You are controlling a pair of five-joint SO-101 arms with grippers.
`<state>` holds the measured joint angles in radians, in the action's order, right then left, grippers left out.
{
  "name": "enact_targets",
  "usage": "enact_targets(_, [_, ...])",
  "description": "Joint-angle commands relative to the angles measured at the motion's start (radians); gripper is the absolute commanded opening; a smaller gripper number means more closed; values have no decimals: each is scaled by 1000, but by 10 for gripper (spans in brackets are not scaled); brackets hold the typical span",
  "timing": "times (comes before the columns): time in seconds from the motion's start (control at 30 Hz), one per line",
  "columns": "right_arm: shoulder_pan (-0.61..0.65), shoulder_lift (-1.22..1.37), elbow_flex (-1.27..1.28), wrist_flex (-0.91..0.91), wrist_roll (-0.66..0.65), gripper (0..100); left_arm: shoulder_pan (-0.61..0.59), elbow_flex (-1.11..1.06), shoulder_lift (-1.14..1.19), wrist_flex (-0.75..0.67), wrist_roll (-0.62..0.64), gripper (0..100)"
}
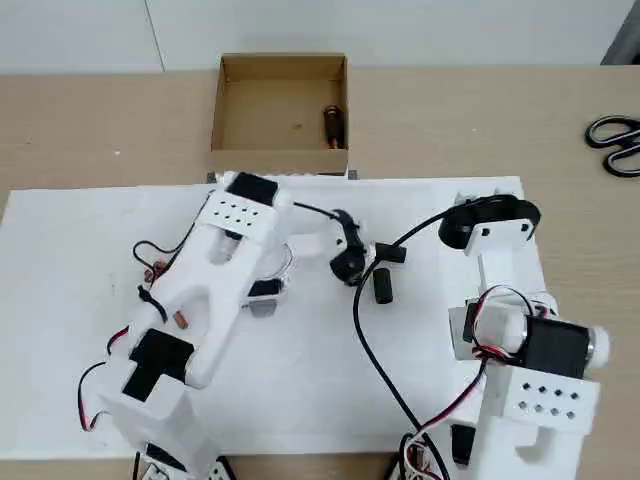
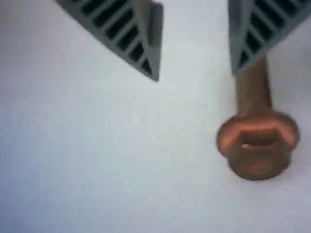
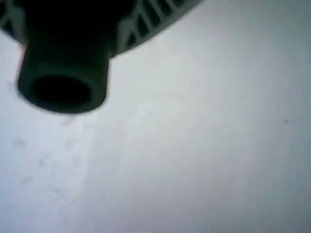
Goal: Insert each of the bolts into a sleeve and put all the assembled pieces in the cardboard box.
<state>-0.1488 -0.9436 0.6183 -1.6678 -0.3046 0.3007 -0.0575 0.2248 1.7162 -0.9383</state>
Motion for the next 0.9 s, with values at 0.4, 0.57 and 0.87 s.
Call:
enact_targets(0.4, [-12,-15,-6,21,-9,4,-6,58,64,-43,-2,93])
enact_targets(0.57, [-12,-15,-6,21,-9,4,-51,59,170,-71,-3,91])
enact_targets(0.87, [-12,-13,-6,21,-9,4,-81,58,219,-84,-3,38])
